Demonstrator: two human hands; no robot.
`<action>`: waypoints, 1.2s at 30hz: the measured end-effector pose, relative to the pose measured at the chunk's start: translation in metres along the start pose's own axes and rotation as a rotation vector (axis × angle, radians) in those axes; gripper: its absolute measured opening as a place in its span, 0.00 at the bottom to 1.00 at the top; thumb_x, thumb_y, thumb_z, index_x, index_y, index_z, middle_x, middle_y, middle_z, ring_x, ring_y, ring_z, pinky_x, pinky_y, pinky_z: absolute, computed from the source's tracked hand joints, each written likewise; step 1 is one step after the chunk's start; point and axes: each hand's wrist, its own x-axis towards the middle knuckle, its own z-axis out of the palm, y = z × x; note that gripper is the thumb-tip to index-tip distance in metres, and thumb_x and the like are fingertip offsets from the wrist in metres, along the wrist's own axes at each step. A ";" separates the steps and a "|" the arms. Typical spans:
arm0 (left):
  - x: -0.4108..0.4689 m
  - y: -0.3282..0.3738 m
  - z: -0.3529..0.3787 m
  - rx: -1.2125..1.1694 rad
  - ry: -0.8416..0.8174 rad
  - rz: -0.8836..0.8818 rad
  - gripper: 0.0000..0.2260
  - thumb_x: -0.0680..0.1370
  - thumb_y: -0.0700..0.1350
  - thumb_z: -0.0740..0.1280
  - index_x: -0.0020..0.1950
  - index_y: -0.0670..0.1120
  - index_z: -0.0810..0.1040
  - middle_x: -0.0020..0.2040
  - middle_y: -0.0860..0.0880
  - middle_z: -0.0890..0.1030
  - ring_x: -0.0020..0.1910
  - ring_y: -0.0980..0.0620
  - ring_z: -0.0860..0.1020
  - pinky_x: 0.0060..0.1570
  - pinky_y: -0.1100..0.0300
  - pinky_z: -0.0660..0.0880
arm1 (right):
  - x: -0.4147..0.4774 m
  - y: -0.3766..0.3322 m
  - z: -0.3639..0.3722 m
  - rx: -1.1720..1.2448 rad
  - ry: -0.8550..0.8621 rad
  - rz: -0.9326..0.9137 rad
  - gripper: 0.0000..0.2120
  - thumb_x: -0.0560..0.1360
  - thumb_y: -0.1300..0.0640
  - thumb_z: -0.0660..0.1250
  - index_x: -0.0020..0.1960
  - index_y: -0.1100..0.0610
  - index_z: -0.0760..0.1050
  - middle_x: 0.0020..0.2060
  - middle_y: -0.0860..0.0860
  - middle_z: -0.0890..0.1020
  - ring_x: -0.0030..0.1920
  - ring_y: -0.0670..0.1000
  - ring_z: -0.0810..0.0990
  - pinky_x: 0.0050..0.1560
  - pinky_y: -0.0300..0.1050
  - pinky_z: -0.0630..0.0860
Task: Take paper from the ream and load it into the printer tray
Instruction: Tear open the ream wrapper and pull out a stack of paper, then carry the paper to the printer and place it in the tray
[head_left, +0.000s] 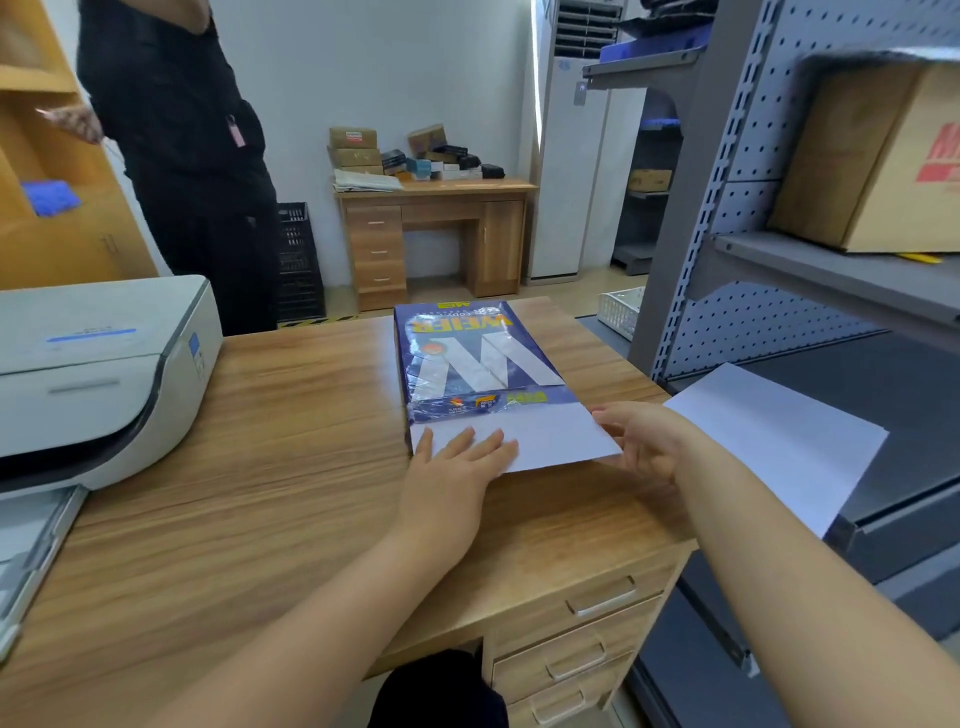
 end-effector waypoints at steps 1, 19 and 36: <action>-0.001 -0.002 0.001 -0.008 0.004 0.009 0.27 0.81 0.36 0.53 0.76 0.59 0.59 0.77 0.59 0.58 0.77 0.52 0.54 0.74 0.43 0.44 | 0.002 0.000 0.000 0.007 -0.005 0.002 0.07 0.79 0.65 0.62 0.51 0.62 0.78 0.51 0.60 0.83 0.46 0.55 0.83 0.35 0.47 0.83; 0.013 -0.069 -0.038 -1.846 -0.255 -1.006 0.09 0.78 0.39 0.58 0.54 0.39 0.76 0.44 0.42 0.83 0.34 0.46 0.84 0.30 0.54 0.81 | 0.011 0.005 0.000 -0.015 0.007 -0.030 0.12 0.77 0.67 0.65 0.60 0.59 0.73 0.50 0.60 0.83 0.42 0.55 0.83 0.33 0.49 0.83; 0.006 -0.061 -0.029 -1.782 -0.229 -0.939 0.21 0.78 0.27 0.56 0.66 0.48 0.70 0.54 0.43 0.81 0.40 0.45 0.83 0.26 0.52 0.81 | 0.003 0.011 -0.005 -0.069 0.033 0.002 0.14 0.76 0.69 0.65 0.60 0.58 0.74 0.53 0.60 0.83 0.45 0.57 0.85 0.34 0.49 0.84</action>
